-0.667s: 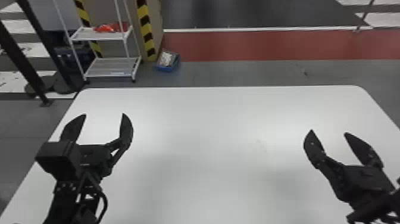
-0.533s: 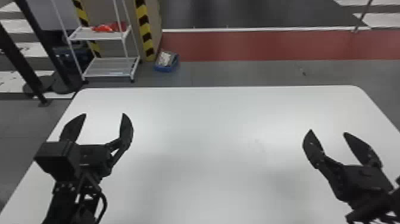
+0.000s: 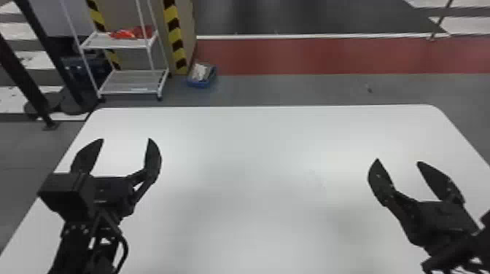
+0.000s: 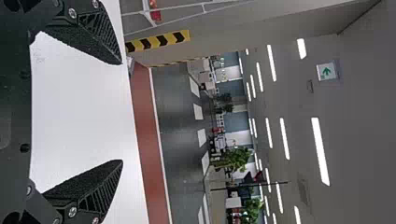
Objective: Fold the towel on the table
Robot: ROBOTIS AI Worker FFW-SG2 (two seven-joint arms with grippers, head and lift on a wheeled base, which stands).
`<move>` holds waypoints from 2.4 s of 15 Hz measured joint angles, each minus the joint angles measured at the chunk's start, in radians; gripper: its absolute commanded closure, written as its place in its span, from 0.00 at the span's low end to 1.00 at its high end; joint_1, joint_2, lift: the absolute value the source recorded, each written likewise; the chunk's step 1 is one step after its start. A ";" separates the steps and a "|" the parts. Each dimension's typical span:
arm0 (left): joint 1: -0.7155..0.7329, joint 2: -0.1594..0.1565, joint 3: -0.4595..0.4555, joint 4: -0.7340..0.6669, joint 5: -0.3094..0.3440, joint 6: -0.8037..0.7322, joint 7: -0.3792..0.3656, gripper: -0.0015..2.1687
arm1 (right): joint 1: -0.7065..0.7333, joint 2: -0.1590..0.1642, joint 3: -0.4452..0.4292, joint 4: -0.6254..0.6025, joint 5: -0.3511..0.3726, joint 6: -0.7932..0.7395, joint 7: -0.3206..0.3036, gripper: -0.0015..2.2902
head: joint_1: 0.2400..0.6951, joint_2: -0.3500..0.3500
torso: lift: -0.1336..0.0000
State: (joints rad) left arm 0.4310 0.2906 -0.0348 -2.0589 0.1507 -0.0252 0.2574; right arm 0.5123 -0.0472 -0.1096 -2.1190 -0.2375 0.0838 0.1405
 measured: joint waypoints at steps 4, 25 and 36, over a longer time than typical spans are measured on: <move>0.000 0.004 -0.002 0.000 0.003 0.000 -0.005 0.04 | 0.000 -0.001 -0.019 -0.005 0.012 0.029 0.023 0.06 | 1.00 0.54 | 0.04; 0.014 0.004 -0.004 -0.028 0.003 0.017 -0.017 0.04 | -0.005 -0.010 -0.019 -0.005 0.040 0.047 0.047 0.06 | 1.00 0.54 | 0.04; 0.018 0.002 -0.007 -0.030 0.002 0.018 -0.018 0.04 | -0.004 -0.010 -0.019 -0.005 0.040 0.049 0.051 0.06 | 1.00 0.53 | 0.04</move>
State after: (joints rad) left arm 0.4494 0.2930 -0.0415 -2.0893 0.1525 -0.0067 0.2393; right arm 0.5084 -0.0568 -0.1288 -2.1244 -0.1979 0.1333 0.1917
